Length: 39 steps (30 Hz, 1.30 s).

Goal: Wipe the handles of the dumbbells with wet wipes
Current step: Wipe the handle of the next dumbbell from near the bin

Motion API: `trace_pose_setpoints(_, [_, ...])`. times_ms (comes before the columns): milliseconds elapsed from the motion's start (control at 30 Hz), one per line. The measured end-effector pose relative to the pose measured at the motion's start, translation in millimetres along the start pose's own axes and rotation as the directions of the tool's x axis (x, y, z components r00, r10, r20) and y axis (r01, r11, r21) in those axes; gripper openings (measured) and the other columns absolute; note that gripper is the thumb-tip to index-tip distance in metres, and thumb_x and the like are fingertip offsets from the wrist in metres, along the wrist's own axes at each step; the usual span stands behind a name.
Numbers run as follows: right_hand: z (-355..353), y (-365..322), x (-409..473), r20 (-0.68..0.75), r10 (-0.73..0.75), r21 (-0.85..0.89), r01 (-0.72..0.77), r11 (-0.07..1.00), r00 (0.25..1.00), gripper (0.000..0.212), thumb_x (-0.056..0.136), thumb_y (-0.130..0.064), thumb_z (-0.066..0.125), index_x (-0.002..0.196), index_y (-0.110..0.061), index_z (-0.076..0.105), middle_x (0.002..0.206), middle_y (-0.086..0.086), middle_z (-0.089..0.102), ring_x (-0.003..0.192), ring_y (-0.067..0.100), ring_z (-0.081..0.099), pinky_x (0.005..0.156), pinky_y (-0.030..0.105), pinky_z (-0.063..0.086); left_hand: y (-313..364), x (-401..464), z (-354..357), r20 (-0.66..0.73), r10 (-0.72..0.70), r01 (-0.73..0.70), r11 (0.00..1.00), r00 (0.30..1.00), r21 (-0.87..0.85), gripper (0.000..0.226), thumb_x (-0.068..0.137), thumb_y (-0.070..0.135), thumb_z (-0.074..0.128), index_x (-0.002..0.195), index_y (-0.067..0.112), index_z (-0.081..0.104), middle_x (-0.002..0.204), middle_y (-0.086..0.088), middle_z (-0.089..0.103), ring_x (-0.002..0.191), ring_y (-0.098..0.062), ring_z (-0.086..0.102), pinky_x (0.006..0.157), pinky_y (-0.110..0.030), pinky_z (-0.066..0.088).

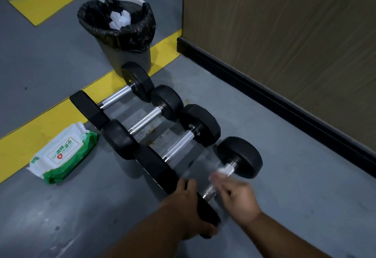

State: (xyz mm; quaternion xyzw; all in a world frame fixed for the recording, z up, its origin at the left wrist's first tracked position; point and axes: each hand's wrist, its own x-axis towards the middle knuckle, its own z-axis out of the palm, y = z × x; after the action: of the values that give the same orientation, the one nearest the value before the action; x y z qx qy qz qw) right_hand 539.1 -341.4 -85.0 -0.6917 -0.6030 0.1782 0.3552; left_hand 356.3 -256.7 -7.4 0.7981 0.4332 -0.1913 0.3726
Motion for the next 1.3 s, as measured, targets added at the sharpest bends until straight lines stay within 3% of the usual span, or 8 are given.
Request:
trace_pose_setpoints(133, [-1,4,0,0.137,-0.141,0.005,0.141,0.990,0.980,0.022,0.093,-0.020,0.066,0.112,-0.022,0.078,0.123,-0.013,0.070,0.116,-0.002,0.063,0.105,0.016,0.044,2,-1,-2,-0.005,0.010,-0.010,1.000,1.000,-0.001,0.102,0.052,0.065,0.084,0.129,0.026,0.029,0.141,0.004,0.023,0.119,-0.022,0.053,0.093,-0.032,0.048])
trace_pose_setpoints(300, [-10,10,17,-0.169,0.144,0.021,-0.142,0.990,0.975,0.021,0.088,-0.004,0.075,0.104,-0.016,0.081,0.111,-0.013,0.072,0.108,-0.011,0.063,0.099,0.011,0.046,0,-3,-2,0.006,-0.004,0.004,1.000,1.000,0.002,0.104,0.049,0.070,0.082,0.128,0.030,0.027,0.140,0.006,0.022,0.118,-0.022,0.053,0.095,-0.037,0.051])
trace_pose_setpoints(467, [-1,-3,8,0.069,-0.034,0.052,0.030,0.998,0.997,0.017,0.092,-0.032,0.069,0.098,-0.023,0.082,0.106,-0.018,0.074,0.103,-0.009,0.066,0.094,0.015,0.051,3,-3,-1,-0.002,-0.006,0.006,1.000,1.000,0.020,0.109,0.052,0.068,0.082,0.136,0.026,0.027,0.143,0.005,0.021,0.121,-0.023,0.053,0.095,-0.035,0.049])
trace_pose_setpoints(633, [-11,5,16,-0.146,0.156,0.071,-0.147,0.987,0.977,0.013,0.088,-0.016,0.077,0.099,-0.022,0.082,0.109,-0.027,0.068,0.103,-0.010,0.066,0.097,0.011,0.048,1,-3,-1,0.006,-0.022,0.022,1.000,1.000,0.014,0.114,0.049,0.070,0.082,0.138,0.028,0.025,0.147,0.006,0.018,0.123,-0.023,0.052,0.097,-0.038,0.051])
trace_pose_setpoints(800, [1,-7,-7,0.118,-0.106,0.101,0.094,0.990,0.987,0.020,0.095,-0.032,0.065,0.106,-0.024,0.080,0.119,-0.022,0.070,0.112,-0.004,0.065,0.100,0.019,0.050,2,-3,1,-0.009,-0.015,0.015,1.000,1.000,0.015,0.111,0.053,0.067,0.084,0.138,0.028,0.024,0.149,0.004,0.016,0.126,-0.024,0.052,0.098,-0.036,0.049])
trace_pose_setpoints(967, [-13,16,14,-0.204,0.172,0.074,-0.160,0.984,0.964,0.020,0.089,-0.010,0.076,0.106,-0.020,0.080,0.114,-0.017,0.071,0.109,-0.006,0.066,0.101,0.025,0.051,0,-3,4,-0.016,-0.033,0.033,0.999,0.999,-0.003,0.114,0.046,0.071,0.082,0.135,0.031,0.023,0.150,0.007,0.015,0.125,-0.024,0.052,0.098,-0.039,0.051])
trace_pose_setpoints(1167, [-5,-2,-3,0.109,-0.144,0.051,0.139,0.989,0.984,0.021,0.094,-0.029,0.065,0.110,-0.024,0.078,0.121,-0.021,0.069,0.113,-0.005,0.064,0.101,0.015,0.047,0,-2,4,-0.007,-0.029,0.030,1.000,1.000,0.009,0.111,0.047,0.071,0.081,0.134,0.030,0.025,0.151,0.006,0.014,0.123,-0.026,0.053,0.096,-0.039,0.051])
trace_pose_setpoints(1300, [-15,18,18,-0.168,0.120,0.033,-0.116,0.993,0.978,0.017,0.093,-0.022,0.070,0.107,-0.020,0.080,0.116,-0.016,0.071,0.110,-0.006,0.065,0.101,0.019,0.049,-1,-2,6,-0.012,-0.040,0.040,0.999,0.999,0.016,0.117,0.044,0.075,0.079,0.136,0.031,0.023,0.152,0.009,0.013,0.125,-0.024,0.052,0.096,-0.039,0.051])
